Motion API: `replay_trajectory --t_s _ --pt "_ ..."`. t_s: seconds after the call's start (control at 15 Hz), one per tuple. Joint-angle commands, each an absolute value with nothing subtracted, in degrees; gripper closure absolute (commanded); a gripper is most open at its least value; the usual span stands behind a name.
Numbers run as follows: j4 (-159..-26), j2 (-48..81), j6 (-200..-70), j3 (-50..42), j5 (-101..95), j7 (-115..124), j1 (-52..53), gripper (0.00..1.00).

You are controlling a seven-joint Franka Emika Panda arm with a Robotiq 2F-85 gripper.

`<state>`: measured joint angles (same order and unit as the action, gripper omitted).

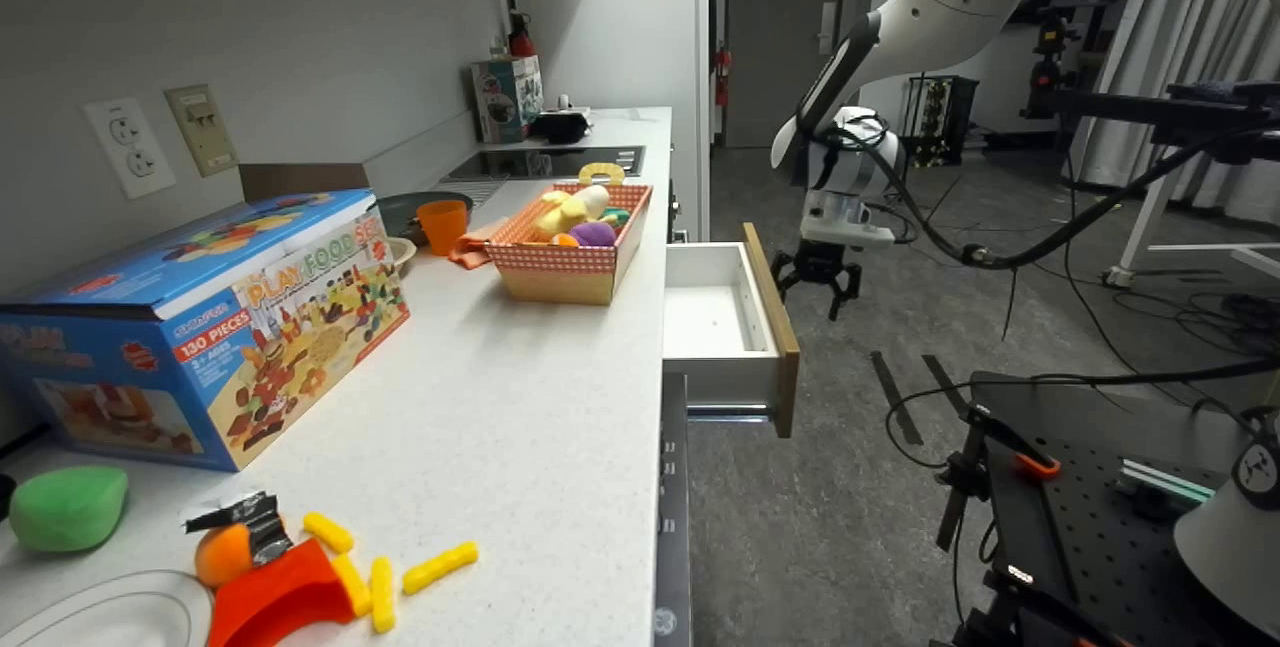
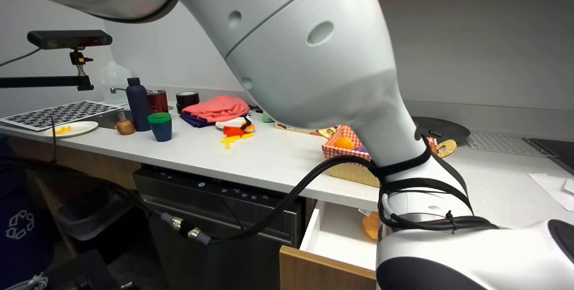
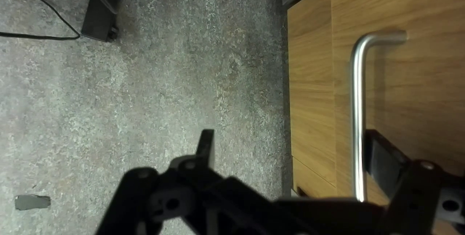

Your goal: Open the drawer, remove the pineapple plushie from the drawer, put it in the box, and then close the drawer

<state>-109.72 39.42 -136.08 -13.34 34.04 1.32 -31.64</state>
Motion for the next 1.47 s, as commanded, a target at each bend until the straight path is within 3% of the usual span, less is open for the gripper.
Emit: replay_trajectory --t_s 0.0,1.07,1.4 --pt "-109.6 39.4 -136.0 -13.0 33.6 1.6 -32.0 0.0" --pt "-107.6 38.1 -120.8 -13.8 34.9 0.1 -42.4 0.0" --pt "-108.0 38.6 -122.3 -14.2 33.8 -0.3 -41.9 0.0"
